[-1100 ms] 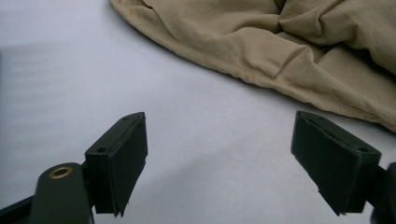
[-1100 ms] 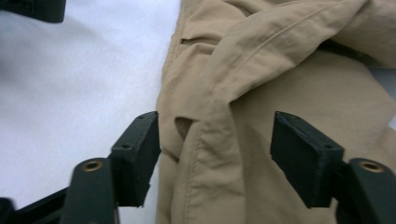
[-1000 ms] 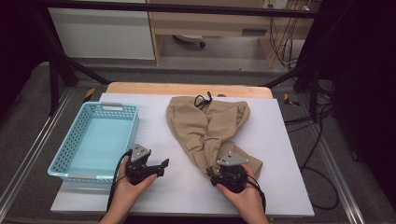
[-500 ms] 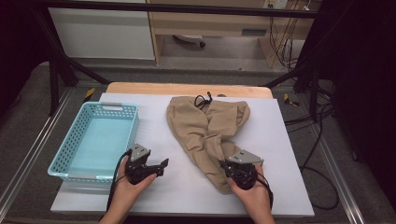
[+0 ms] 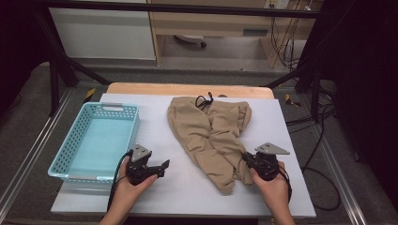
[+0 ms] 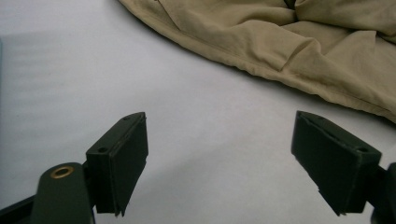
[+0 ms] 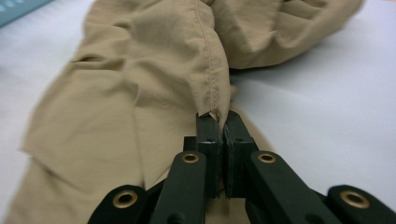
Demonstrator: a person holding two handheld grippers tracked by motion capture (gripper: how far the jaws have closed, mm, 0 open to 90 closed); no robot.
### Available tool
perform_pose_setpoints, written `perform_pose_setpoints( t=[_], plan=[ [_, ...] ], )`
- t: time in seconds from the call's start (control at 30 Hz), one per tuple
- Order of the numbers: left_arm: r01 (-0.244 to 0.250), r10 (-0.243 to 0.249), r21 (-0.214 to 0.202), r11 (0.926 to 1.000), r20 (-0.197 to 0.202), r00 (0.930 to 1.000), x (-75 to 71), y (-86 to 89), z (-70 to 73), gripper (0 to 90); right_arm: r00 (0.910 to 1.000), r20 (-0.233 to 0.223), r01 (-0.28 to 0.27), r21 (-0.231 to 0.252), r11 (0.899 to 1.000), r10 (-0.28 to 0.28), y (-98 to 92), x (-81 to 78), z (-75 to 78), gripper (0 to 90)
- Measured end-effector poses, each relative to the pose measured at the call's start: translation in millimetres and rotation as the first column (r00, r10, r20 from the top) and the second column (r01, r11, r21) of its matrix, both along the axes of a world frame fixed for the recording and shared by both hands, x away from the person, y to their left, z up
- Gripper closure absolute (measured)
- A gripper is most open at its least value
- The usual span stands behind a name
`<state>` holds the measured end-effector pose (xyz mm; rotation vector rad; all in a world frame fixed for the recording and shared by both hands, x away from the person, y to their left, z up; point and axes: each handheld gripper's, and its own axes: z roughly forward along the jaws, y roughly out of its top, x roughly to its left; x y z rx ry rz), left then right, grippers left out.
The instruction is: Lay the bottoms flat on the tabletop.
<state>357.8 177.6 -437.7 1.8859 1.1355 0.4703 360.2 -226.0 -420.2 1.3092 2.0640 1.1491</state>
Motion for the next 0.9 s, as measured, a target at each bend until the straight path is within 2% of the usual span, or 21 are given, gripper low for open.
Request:
perform_pose_setpoints(
  t=[0.17, 0.3, 0.4, 0.47, 0.53, 0.63, 0.83, 0.9],
  plan=[
    [-0.001, 0.001, 0.0, 1.0, -0.003, 1.0, 0.4, 0.3, -0.3, 18.5, 0.9978, -0.022, 0.062, -0.011, 0.998, -0.062, -22.3, 12.3, -6.0, 87.5],
    [-0.002, 0.002, 0.0, 1.0, 0.0, 1.0, 0.4, 0.7, 0.3, 18.6, 0.9869, -0.06, 0.149, -0.018, 0.989, -0.15, -42.6, 20.0, -13.4, 87.7],
    [-0.003, 0.003, -0.002, 1.0, -0.002, 1.0, 0.8, 1.1, 0.1, 18.6, 0.9784, -0.087, 0.185, -0.032, 0.982, -0.187, -48.3, 21.1, -17.7, 87.7],
    [-0.004, 0.004, -0.002, 1.0, 0.0, 1.0, 1.0, 0.9, -0.2, 18.6, 0.9755, -0.093, 0.196, -0.041, 0.98, -0.199, -49.3, 22.3, -19.7, 87.6],
    [-0.004, 0.004, 0.002, 1.0, 0.001, 1.0, 1.0, 1.3, -0.2, 18.6, 0.9762, -0.093, 0.193, -0.041, 0.98, -0.196, -48.1, 22.2, -20.4, 86.7],
    [-0.008, 0.008, -0.001, 1.0, 0.0, 1.0, 1.3, 1.7, -0.4, 18.5, 0.9789, -0.08, 0.186, -0.029, 0.982, -0.188, -45.3, 20.1, -18.9, 77.5],
    [-0.009, 0.009, 0.007, 0.9999, -0.003, 1.0, 1.8, 1.1, -1.4, 18.5, 0.9794, -0.005, 0.202, 0.009, 0.979, -0.202, -42.3, 12.1, -8.9, 51.7],
    [-0.001, 0.0, 0.036, 0.9994, 0.016, 0.9999, 0.1, -1.3, -0.4, 18.4, 0.9783, 0.022, 0.206, 0.009, 0.979, -0.206, -39.1, 8.1, -5.1, 44.8]
  ],
)
